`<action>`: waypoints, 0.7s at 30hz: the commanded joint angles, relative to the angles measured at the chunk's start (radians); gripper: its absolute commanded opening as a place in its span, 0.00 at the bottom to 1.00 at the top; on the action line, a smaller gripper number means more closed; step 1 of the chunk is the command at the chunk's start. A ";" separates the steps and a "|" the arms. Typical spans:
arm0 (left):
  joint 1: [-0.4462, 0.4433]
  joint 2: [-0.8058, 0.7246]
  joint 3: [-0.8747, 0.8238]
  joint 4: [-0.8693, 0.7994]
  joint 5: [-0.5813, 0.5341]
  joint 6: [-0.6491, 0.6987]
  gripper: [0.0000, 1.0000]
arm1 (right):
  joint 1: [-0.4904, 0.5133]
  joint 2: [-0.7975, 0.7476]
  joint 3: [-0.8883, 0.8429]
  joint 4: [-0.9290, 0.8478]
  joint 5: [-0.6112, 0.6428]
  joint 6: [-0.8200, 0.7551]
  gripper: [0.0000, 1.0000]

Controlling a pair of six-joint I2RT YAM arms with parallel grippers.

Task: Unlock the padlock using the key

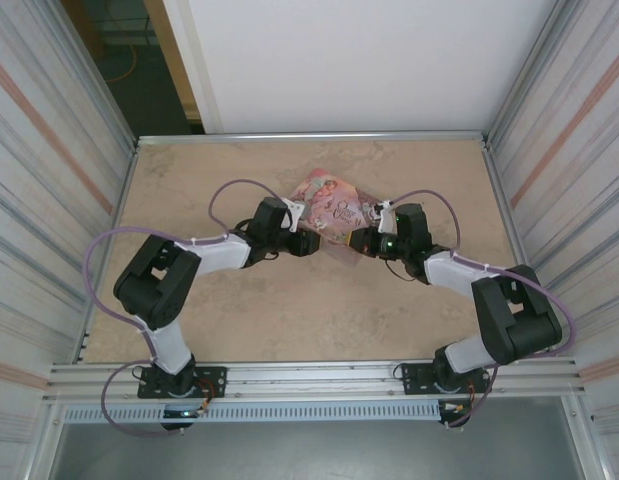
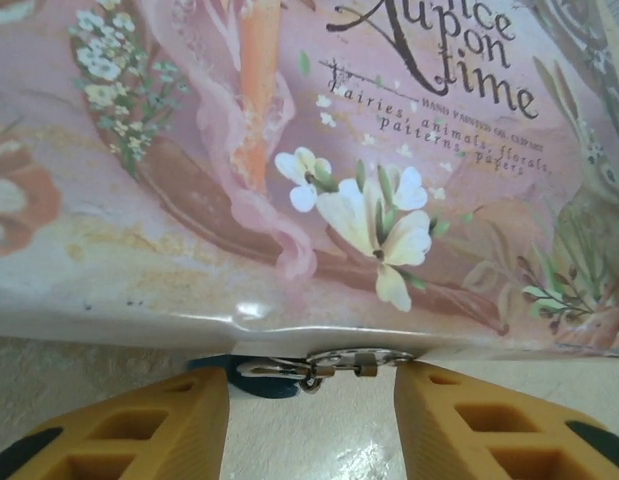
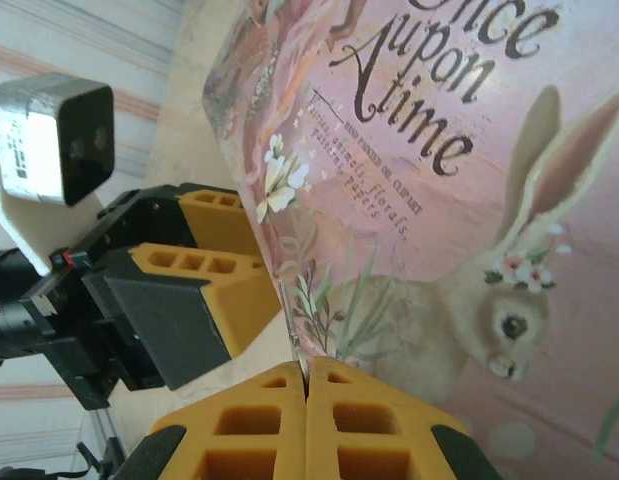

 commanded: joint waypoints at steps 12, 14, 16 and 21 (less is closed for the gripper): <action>0.005 0.076 0.033 0.059 -0.016 0.093 0.52 | 0.015 0.112 0.083 0.002 0.000 -0.038 0.00; 0.005 0.086 0.035 0.070 -0.015 0.100 0.52 | 0.016 0.118 0.076 0.001 0.002 -0.038 0.00; 0.005 0.097 0.042 0.075 -0.012 0.109 0.51 | 0.015 0.122 0.068 -0.001 0.004 -0.039 0.00; 0.005 0.129 0.069 0.075 -0.014 0.122 0.50 | 0.016 0.125 0.059 -0.010 0.010 -0.046 0.00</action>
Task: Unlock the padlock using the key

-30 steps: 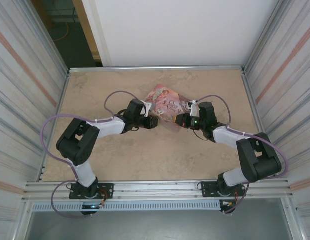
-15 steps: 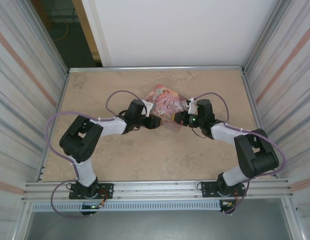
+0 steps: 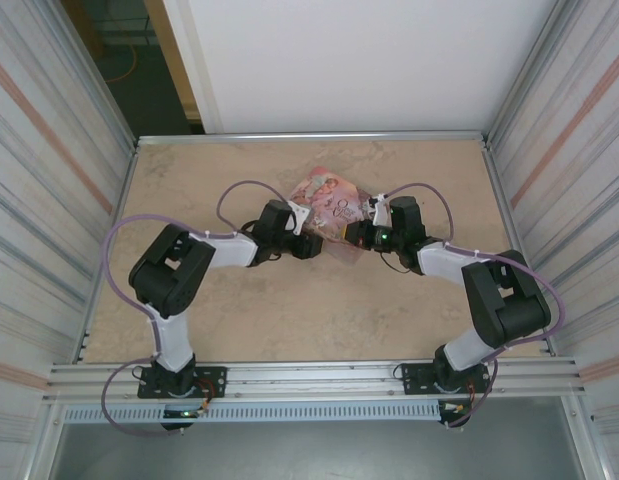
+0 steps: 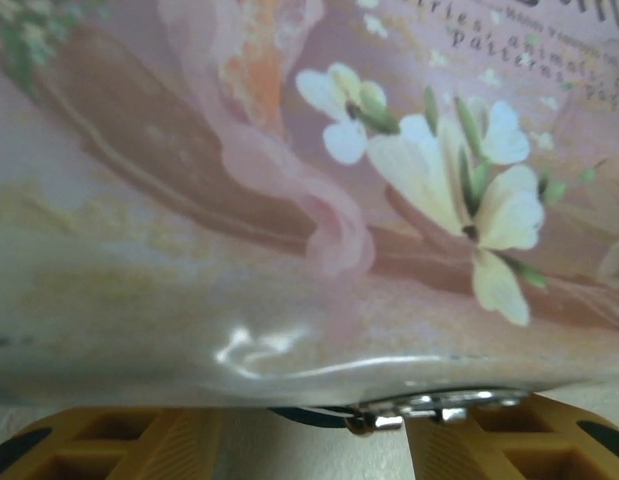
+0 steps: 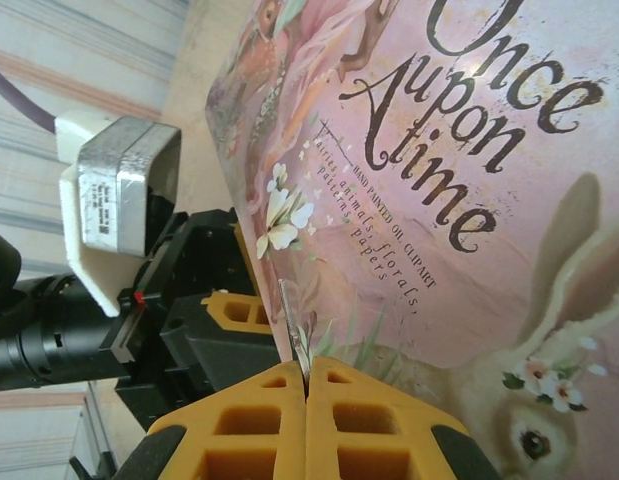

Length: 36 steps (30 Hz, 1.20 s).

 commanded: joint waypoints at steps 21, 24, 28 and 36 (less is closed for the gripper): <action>0.004 0.039 0.062 0.036 -0.004 0.050 0.37 | 0.011 0.006 -0.012 -0.052 0.013 -0.034 0.00; 0.005 0.039 0.060 0.034 -0.005 0.052 0.36 | 0.012 -0.002 -0.010 -0.054 0.011 -0.034 0.00; 0.003 0.039 0.062 0.034 -0.002 0.053 0.36 | 0.011 -0.006 -0.010 -0.056 0.012 -0.034 0.00; 0.002 0.051 0.073 0.031 -0.005 0.054 0.40 | 0.012 -0.013 -0.007 -0.061 0.013 -0.033 0.00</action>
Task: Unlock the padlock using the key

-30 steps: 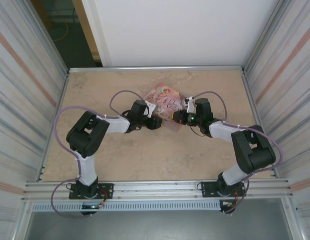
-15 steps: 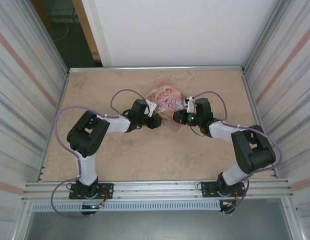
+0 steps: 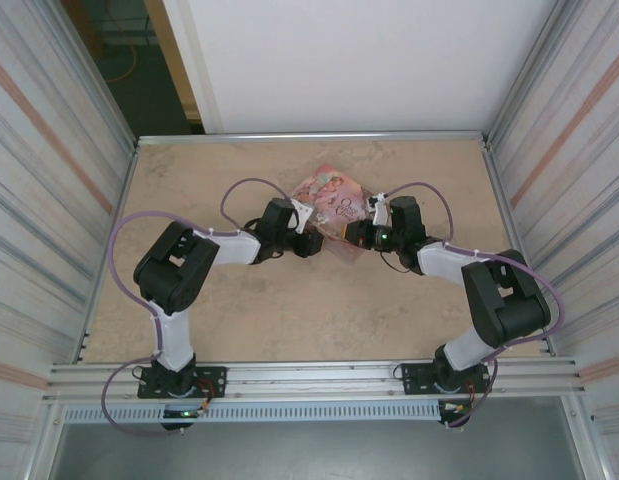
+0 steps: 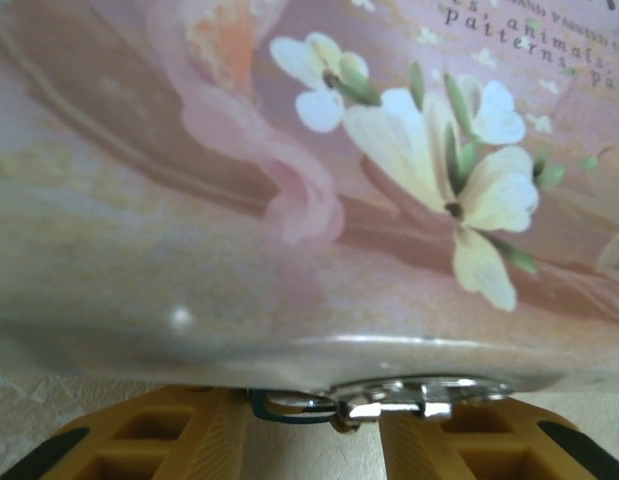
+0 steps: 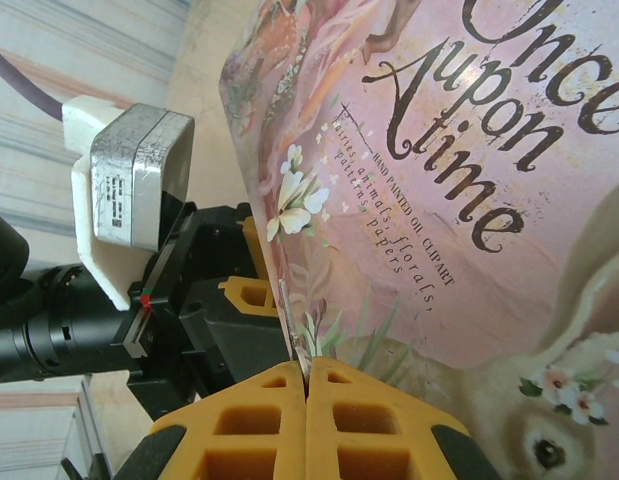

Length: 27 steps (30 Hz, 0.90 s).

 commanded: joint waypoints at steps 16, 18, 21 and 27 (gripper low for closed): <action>0.016 0.066 0.032 0.114 0.025 0.072 0.43 | 0.006 -0.001 0.005 -0.086 0.001 -0.044 0.00; 0.025 0.066 0.028 0.130 0.040 0.075 0.43 | 0.004 -0.001 0.005 -0.088 0.001 -0.046 0.00; 0.036 0.064 0.026 0.143 0.052 0.080 0.43 | 0.003 -0.002 0.007 -0.091 -0.001 -0.048 0.00; 0.043 0.058 0.027 0.146 0.065 0.095 0.43 | 0.004 -0.005 0.010 -0.095 -0.001 -0.047 0.00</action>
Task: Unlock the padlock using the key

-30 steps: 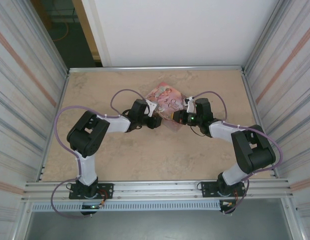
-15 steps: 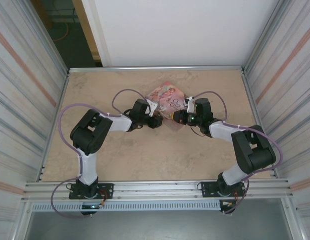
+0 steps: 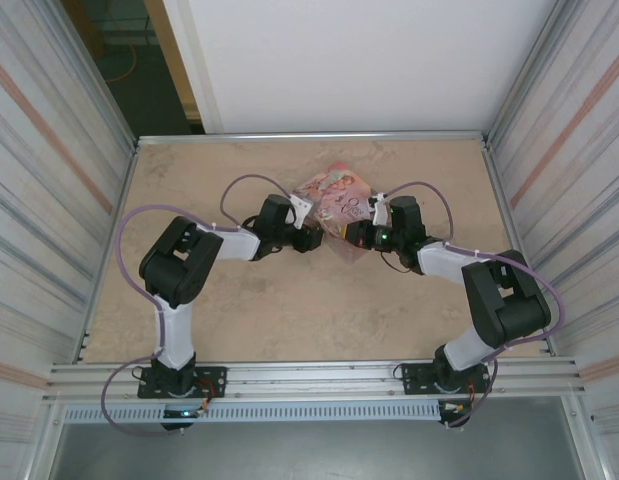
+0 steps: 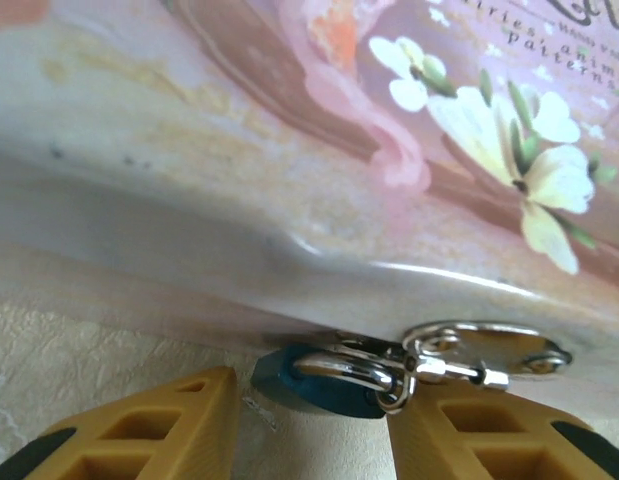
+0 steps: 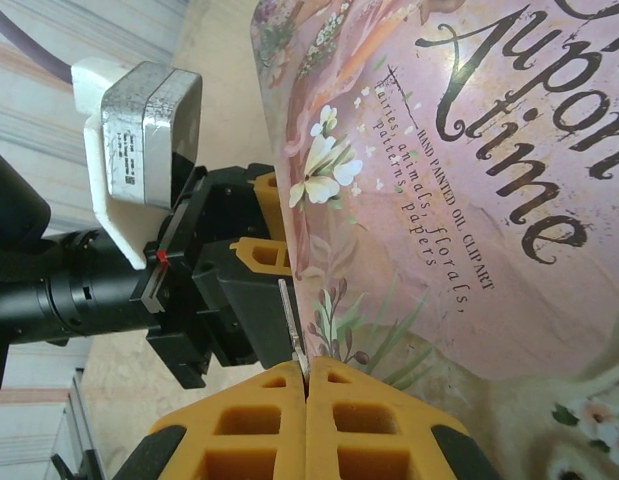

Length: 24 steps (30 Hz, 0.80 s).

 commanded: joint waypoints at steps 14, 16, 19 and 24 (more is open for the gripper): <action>0.005 0.006 0.015 0.055 0.055 0.041 0.31 | 0.006 -0.019 0.011 -0.088 -0.004 -0.022 0.00; 0.005 0.002 0.014 0.052 0.059 0.043 0.29 | 0.006 -0.029 0.010 -0.088 -0.005 -0.022 0.00; 0.003 -0.006 0.006 0.049 0.060 0.048 0.27 | 0.006 -0.046 0.007 -0.089 -0.007 -0.024 0.00; -0.004 -0.015 -0.009 0.040 0.054 0.057 0.31 | 0.004 -0.056 0.007 -0.098 -0.006 -0.033 0.00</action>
